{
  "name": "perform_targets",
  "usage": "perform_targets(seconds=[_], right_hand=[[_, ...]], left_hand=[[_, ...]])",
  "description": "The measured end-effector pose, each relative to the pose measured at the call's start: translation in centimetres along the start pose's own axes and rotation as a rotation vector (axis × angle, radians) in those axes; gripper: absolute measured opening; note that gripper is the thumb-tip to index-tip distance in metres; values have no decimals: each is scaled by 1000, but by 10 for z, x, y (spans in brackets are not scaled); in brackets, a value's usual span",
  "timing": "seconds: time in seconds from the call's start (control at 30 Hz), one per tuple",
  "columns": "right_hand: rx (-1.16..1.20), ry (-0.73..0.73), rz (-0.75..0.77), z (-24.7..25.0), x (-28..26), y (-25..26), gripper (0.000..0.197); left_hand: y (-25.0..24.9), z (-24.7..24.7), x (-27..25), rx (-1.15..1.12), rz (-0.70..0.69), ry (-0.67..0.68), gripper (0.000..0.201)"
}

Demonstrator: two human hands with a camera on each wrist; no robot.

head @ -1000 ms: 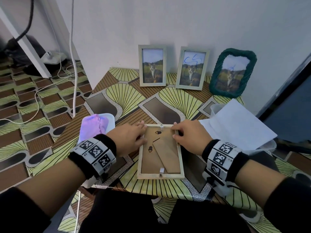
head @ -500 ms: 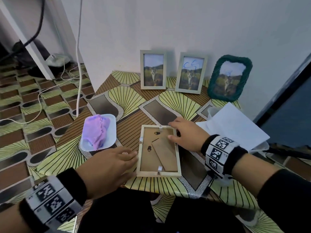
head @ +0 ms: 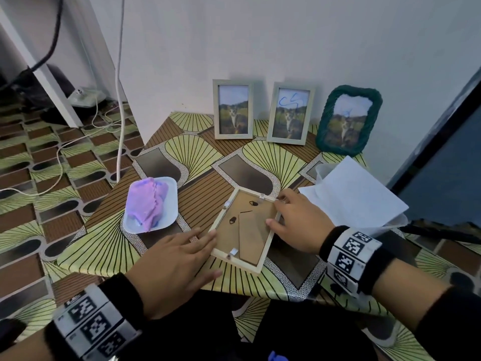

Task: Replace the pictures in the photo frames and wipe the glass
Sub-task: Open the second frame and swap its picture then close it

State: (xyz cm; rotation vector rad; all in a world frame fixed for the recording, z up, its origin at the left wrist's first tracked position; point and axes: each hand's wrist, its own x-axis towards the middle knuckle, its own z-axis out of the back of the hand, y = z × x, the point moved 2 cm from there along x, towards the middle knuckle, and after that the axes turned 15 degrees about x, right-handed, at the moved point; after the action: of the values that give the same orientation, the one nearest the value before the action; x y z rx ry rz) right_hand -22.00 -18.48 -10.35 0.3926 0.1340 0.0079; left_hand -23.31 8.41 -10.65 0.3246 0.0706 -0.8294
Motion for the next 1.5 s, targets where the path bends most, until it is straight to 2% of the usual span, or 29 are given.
perform_targets(seconds=[0.27,0.37,0.47,0.63,0.77,0.83,0.97,1.2,1.37,1.5], right_hand=[[-31,-70,25,4,-33,12,41],[-34,-82,27,3,-48,16,35],[-16,-81,38,0,-55,16,37],[126,-127,38,5,-44,7,28],[193,-149,45,7,-24,0,19],[191,-144,13,6,-13,-4,29],[197,-139,-11,4,4,-8,43],[194,-144,-16,3,8,-9,36],[222,-136,-24,2,11,-12,32],[197,-112,-29,2,10,-11,31]], left_hand=[[29,-8,41,-57,48,112,94],[38,-9,62,-83,21,147,80],[45,-8,79,-79,-31,155,72],[57,-1,87,-230,-59,51,63],[66,3,80,-249,35,-100,66],[68,4,77,-267,106,-131,67],[68,4,78,-291,164,-88,70],[65,1,84,-158,112,-46,52],[55,5,88,-28,167,-43,30],[55,10,90,-55,208,-51,23]])
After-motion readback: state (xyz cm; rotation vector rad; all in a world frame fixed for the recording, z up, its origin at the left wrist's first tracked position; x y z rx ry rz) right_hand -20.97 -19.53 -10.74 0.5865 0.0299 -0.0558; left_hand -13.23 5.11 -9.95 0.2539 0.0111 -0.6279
